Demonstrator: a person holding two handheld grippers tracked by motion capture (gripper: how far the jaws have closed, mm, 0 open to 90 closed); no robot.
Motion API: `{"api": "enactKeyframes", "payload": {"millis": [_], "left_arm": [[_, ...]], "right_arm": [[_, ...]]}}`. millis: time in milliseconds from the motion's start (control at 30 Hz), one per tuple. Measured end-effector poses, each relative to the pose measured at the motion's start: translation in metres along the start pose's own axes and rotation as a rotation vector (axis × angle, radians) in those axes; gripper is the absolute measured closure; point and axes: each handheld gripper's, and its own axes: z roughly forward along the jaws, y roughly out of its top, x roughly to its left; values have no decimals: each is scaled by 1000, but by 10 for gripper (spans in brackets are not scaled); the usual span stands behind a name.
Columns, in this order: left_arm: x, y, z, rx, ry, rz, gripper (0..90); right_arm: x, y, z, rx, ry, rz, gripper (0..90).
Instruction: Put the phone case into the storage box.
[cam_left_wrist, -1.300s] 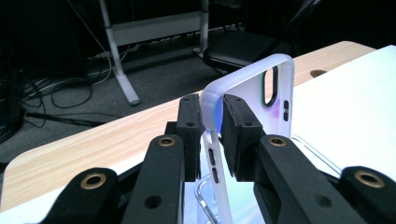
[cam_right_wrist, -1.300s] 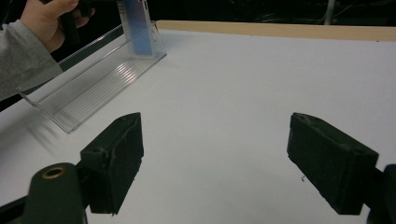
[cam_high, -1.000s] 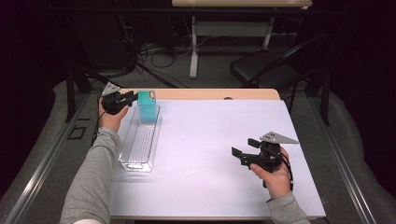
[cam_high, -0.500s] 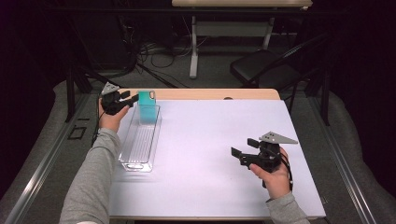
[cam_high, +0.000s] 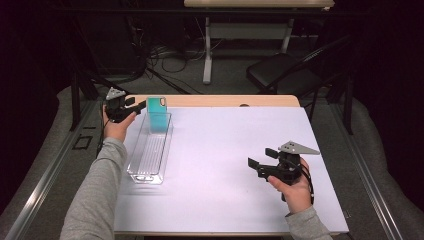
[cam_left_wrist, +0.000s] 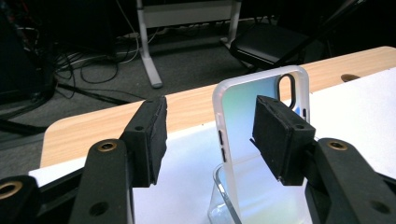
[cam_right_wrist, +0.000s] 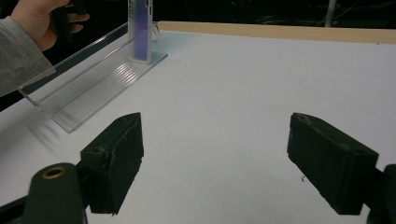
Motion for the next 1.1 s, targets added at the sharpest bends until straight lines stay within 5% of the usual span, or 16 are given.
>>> {"api": "enactKeyframes", "payload": {"millis": [333,567,700,1100], "left_arm": [[-7,5,-11,48,-12,-38,409],[-11,6,-28,30,-59,-74,323],[-21,7,-39,50,-79,-11,254],[-48,1,-82,-23,-225,-1,192]], "right_arm": [[-2,0,-2,2,2,-5,182],[-4,0,-7,-7,-4,7,176],[-5,0,-10,-18,-9,10,167],[-13,-5,-28,-29,-32,25,147]]}}
